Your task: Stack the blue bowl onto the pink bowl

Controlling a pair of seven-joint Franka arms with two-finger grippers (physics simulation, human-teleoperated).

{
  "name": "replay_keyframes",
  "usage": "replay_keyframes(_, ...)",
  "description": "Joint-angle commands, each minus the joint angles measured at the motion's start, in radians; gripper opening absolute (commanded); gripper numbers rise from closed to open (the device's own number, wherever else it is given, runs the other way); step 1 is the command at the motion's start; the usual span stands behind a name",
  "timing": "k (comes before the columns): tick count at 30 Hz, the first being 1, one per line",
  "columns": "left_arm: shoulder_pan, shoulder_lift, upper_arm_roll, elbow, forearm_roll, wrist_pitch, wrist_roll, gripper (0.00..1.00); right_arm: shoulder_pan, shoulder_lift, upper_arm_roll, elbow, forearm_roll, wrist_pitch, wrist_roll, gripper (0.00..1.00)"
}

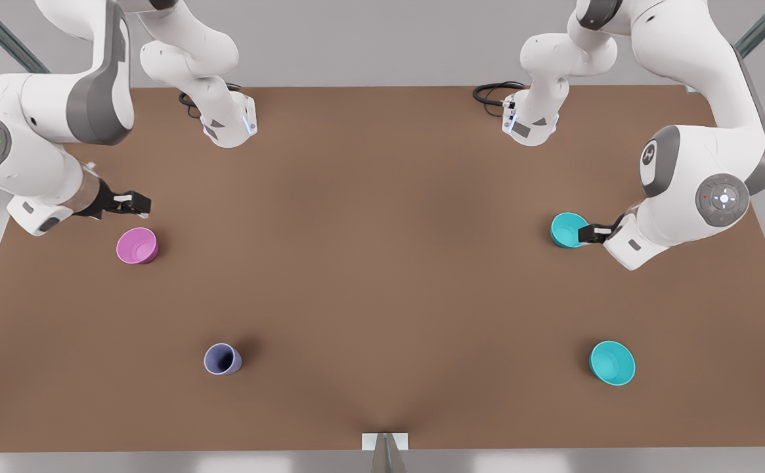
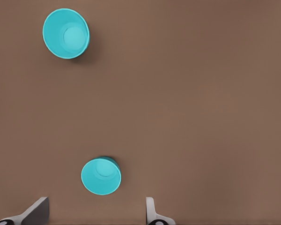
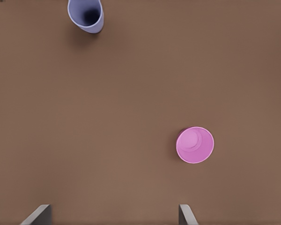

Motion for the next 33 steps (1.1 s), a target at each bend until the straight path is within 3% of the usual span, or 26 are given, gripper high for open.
replay_keyframes(1,0.000,-0.001,0.000,0.000,0.000,-0.011,-0.010,1.00,0.005,0.002,0.000,0.002,0.000,0.002,-0.020,1.00)
replay_keyframes(5,0.000,-0.001,0.000,0.000,0.000,-0.017,-0.010,1.00,-0.049,0.085,-0.002,0.077,0.014,-0.052,-0.066,1.00)
replay_keyframes(8,0.006,0.000,0.003,0.000,0.002,-0.021,-0.010,1.00,-0.282,0.206,-0.002,0.072,0.058,-0.011,-0.275,1.00)
replay_keyframes(10,0.008,0.002,0.003,0.000,0.002,-0.021,-0.010,1.00,-0.406,0.308,0.000,0.069,0.064,0.083,-0.416,1.00)
replay_keyframes(15,0.008,0.003,0.001,-0.001,0.002,-0.035,-0.010,1.00,-0.529,0.366,0.001,-0.058,0.143,0.405,-0.753,1.00)
replay_keyframes(19,0.011,0.003,0.003,-0.001,0.002,-0.035,-0.010,1.00,-0.550,0.331,0.001,-0.193,0.186,0.596,-0.847,1.00)
replay_keyframes(22,0.011,0.005,0.003,-0.001,0.002,-0.035,-0.010,1.00,-0.550,0.194,0.001,-0.438,0.184,0.795,-0.914,1.00)
replay_keyframes(25,0.012,0.007,0.003,-0.001,0.002,-0.035,-0.010,1.00,-0.553,0.160,0.001,-0.534,0.187,0.908,-0.956,1.00)
replay_keyframes(28,0.022,0.007,0.003,-0.001,0.002,-0.035,-0.008,1.00,-0.570,0.088,0.000,-0.776,0.187,1.157,-0.976,1.00)
replay_keyframes(33,0.022,0.007,0.003,-0.001,0.002,-0.061,-0.010,1.00,-0.582,0.133,0.000,-0.802,0.228,1.188,-0.976,1.00)
